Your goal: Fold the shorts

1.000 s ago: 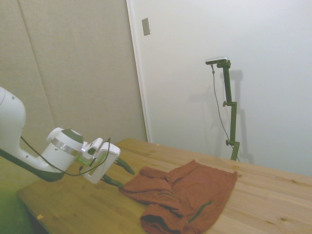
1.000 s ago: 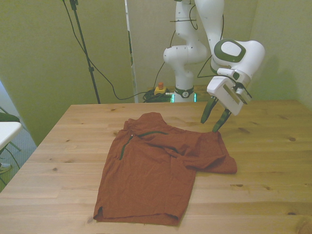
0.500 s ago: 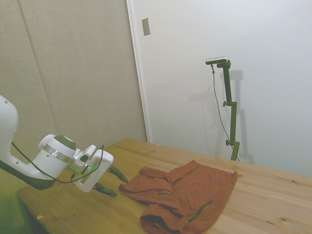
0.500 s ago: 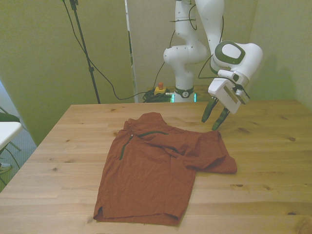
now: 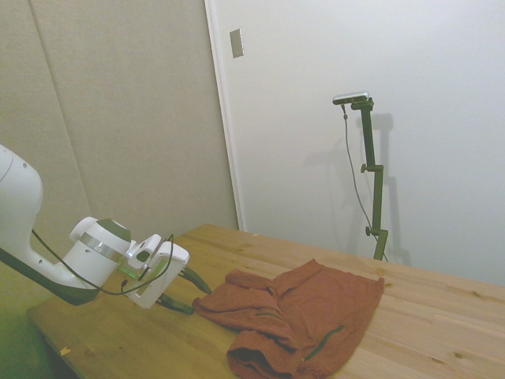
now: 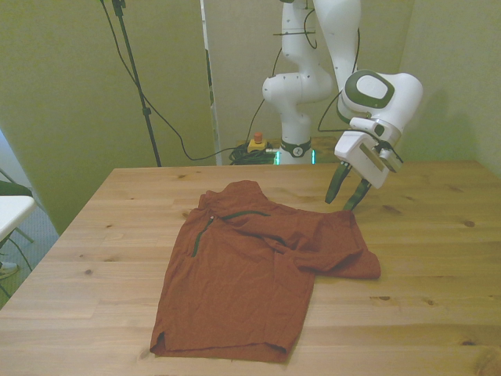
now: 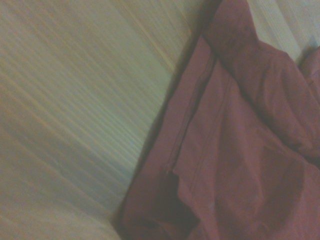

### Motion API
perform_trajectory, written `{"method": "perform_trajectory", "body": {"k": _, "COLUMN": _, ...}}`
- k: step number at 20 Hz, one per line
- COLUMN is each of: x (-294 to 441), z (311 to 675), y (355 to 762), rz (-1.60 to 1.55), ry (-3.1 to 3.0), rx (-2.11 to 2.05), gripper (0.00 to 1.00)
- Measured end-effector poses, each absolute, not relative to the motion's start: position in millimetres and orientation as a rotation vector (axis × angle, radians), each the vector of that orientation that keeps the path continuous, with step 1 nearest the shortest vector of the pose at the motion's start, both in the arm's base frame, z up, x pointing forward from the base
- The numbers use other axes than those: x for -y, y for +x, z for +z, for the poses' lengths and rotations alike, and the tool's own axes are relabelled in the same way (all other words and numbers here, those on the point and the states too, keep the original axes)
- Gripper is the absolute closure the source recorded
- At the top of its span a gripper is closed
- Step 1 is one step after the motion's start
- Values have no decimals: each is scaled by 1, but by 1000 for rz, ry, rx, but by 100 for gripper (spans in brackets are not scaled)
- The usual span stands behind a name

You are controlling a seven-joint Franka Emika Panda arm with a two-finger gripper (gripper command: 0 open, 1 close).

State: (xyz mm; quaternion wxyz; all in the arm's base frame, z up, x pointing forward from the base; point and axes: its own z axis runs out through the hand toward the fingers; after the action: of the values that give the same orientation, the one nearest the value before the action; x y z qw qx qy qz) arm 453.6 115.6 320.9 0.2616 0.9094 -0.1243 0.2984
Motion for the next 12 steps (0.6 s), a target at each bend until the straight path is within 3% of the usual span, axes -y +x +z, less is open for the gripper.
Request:
{"method": "perform_trajectory", "body": {"k": 10, "x": -88, "z": 319, "y": 492, "rz": 838, "ry": 2451, "rx": 403, "gripper": 0}}
{"method": "perform_trajectory", "body": {"k": 11, "x": -88, "z": 319, "y": 493, "rz": 841, "ry": 2451, "rx": 412, "gripper": 100}}
{"method": "perform_trajectory", "body": {"k": 12, "x": -88, "z": 318, "y": 494, "rz": 843, "ry": 2450, "rx": 420, "gripper": 100}}
